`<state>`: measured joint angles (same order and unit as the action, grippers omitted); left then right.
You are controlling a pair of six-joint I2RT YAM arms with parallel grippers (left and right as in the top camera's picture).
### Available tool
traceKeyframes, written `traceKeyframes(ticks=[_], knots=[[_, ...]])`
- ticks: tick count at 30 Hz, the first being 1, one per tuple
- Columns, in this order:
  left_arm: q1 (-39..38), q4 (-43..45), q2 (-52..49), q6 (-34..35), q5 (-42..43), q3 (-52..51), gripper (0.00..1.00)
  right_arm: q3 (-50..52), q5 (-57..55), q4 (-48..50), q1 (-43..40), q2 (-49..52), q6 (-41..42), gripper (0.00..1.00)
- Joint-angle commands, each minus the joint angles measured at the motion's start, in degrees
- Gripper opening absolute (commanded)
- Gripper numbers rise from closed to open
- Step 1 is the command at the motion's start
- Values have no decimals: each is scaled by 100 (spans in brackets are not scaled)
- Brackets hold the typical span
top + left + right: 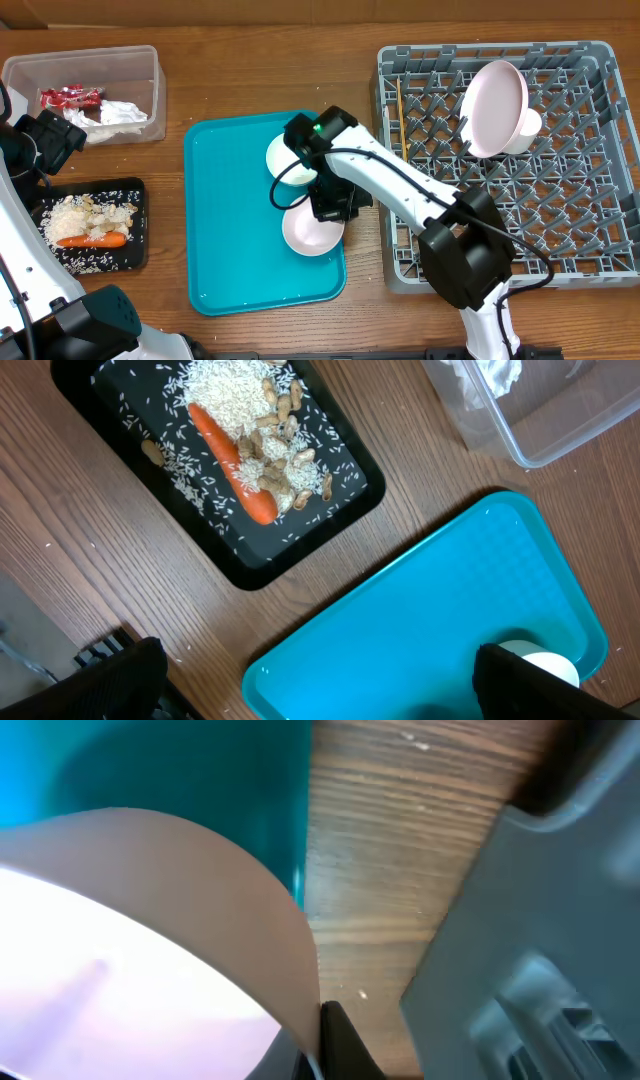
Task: Sort waste into correct bins and load items into the dishwasher rack
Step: 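Lift the pink bowl right into the gray rack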
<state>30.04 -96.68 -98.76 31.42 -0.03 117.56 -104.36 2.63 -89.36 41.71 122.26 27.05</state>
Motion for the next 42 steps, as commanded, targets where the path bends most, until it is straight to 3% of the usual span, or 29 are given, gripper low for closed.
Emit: traceKeyframes(ticks=[1,3,12,23,28,37,42], knots=[[-7,-13,-26,52,-42,-20,100,-398,-763,-450,0,-717,605,4],[-7,-11,-26,52,-42,-20,100,-411,-1598,-774,-2,-1027,1141,4],[-7,-13,-26,52,-42,-20,100,-122,-2310,-772,-468,-2669,1172,4],[-7,-13,-26,52,-42,-20,100,1799,-3235,-772,-2776,-4765,1373,4],[-7,-11,-26,52,-39,-20,100,2000,-3757,-765,-3283,-4940,1390,4],[-7,-13,-28,52,-39,-20,100,2439,-5729,-560,-3359,-4913,3016,4],[-7,-13,-28,52,-39,-17,100,2966,-6052,-247,-3359,-4719,3021,4]])
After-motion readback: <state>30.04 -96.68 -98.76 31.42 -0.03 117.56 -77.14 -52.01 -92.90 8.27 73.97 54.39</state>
